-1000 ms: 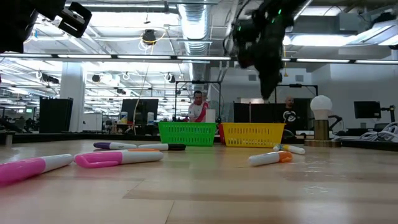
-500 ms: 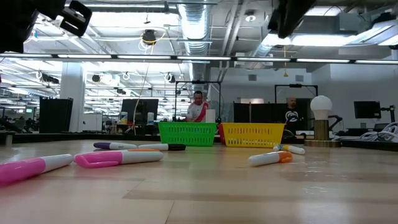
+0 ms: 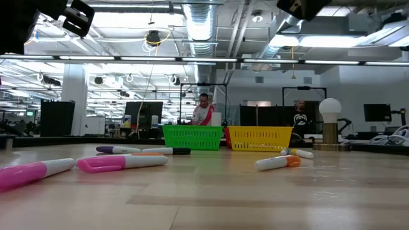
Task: Pick & Place Markers
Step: Put the orange highlighter in the green bin
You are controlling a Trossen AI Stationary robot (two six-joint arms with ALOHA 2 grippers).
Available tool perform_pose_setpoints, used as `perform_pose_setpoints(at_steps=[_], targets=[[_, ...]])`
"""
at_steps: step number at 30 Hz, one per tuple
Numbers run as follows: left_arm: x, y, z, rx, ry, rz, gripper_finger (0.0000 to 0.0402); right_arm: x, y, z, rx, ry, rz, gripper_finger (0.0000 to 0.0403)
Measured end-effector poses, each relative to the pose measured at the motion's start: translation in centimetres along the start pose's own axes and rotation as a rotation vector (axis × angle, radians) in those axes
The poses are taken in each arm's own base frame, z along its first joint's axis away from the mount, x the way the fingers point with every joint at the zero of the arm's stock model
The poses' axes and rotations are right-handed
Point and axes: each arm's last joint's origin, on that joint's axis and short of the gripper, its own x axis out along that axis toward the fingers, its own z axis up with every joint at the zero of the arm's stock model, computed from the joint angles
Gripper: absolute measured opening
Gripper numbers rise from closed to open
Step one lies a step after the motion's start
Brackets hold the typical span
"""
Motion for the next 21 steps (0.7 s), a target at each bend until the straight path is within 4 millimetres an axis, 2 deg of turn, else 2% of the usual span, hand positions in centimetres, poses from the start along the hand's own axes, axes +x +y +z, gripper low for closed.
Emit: perform_pose_setpoints(at_steps=[6,13,21], targets=[[0.0,0.0,0.0,0.0,-0.001,0.0,0.015,3.7,0.9,0.8,-0.095,0.063,0.01,0.0115],[0.0,0.0,0.0,0.002,-0.004,-0.001,0.015,8.4,0.8,2.0,-0.252,0.08,0.016,0.0115],[0.0,0.0,0.1,0.002,-0.006,-0.002,0.015,12.8,0.5,1.8,-0.354,0.182,0.024,0.0115]])
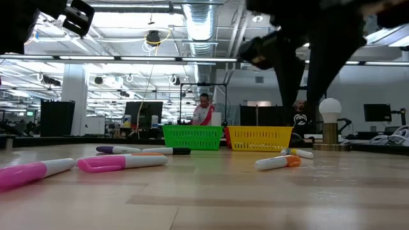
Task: Pick & Place Markers
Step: Put the orange highlighter in the green bin
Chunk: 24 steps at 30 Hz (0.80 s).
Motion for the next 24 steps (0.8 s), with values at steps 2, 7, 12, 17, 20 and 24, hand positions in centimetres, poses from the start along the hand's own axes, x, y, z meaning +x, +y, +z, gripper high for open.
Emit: perform_pose_setpoints(at_steps=[2,7,12,17,20,24], targets=[[0.0,0.0,0.0,0.001,-0.002,-0.001,0.015,0.8,-0.1,0.0,-0.012,0.019,-0.009,0.0115],[0.0,0.0,0.0,0.001,-0.003,-0.001,0.015,2.5,-0.5,0.0,-0.024,0.076,-0.077,0.0115],[0.0,0.0,0.0,0.002,-0.004,-0.001,0.015,3.2,-0.5,0.0,-0.049,0.087,-0.074,0.0115],[0.0,0.0,0.0,0.002,-0.004,-0.001,0.015,3.2,-0.7,0.5,-0.055,0.035,-0.098,0.0115],[0.0,0.0,0.0,0.002,-0.005,-0.001,0.015,3.2,-0.7,0.6,-0.054,0.03,-0.098,0.0115],[0.0,0.0,0.0,0.002,-0.004,-0.001,0.015,3.2,-0.5,0.6,-0.058,0.03,-0.094,0.0115]])
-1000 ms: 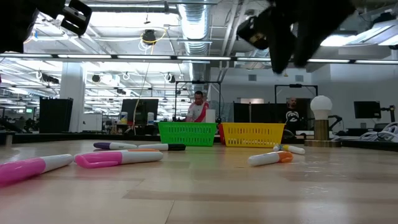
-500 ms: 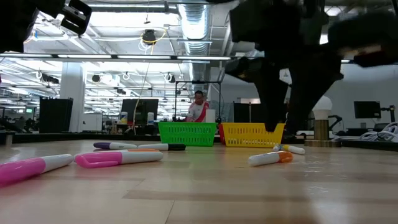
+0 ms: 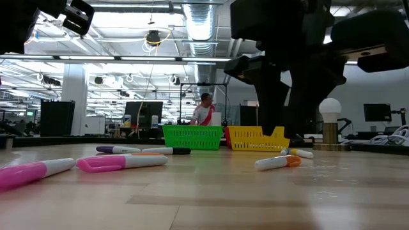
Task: Pick & Place Markers
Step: Put the orange highlighter in the green bin
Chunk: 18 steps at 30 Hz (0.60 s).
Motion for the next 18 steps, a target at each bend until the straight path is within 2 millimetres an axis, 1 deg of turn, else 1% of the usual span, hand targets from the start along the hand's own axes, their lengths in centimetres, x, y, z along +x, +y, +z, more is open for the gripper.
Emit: perform_pose_setpoints(at_steps=[4,7,18], targets=[[0.0,0.0,0.0,0.0,0.0,0.0,0.015,0.7,0.4,-0.2,0.011,-0.036,0.04,0.0115],[0.0,0.0,0.0,0.0,0.0,0.0,0.015,1.2,0.5,-0.5,0.013,-0.036,0.035,0.0115],[0.0,0.0,0.0,0.0,0.0,0.0,0.015,2.9,-0.5,-2.1,0.065,-0.046,0.014,0.0115]])
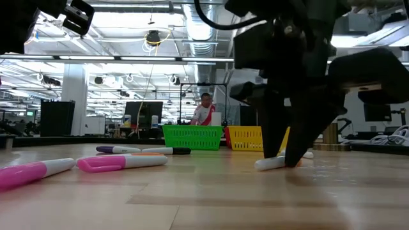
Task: Pick & Place Markers
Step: Put the orange highlighter in the green bin
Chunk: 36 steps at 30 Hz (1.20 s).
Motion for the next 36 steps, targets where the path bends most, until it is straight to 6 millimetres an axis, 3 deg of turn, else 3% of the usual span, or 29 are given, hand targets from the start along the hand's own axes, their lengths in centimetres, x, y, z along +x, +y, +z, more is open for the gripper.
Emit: perform_pose_setpoints(at_steps=[8,22,36], targets=[[0.0,0.0,0.0,0.0,0.0,0.0,0.015,0.5,0.1,-0.6,0.001,-0.016,-0.003,0.0109],[0.0,0.0,0.0,0.0,0.0,0.0,0.015,0.6,-1.1,-0.9,0.037,-0.015,0.007,0.0039],[0.0,0.0,0.0,0.0,0.0,0.0,0.015,-1.2,-3.8,-0.6,0.137,-0.055,0.109,0.004]])
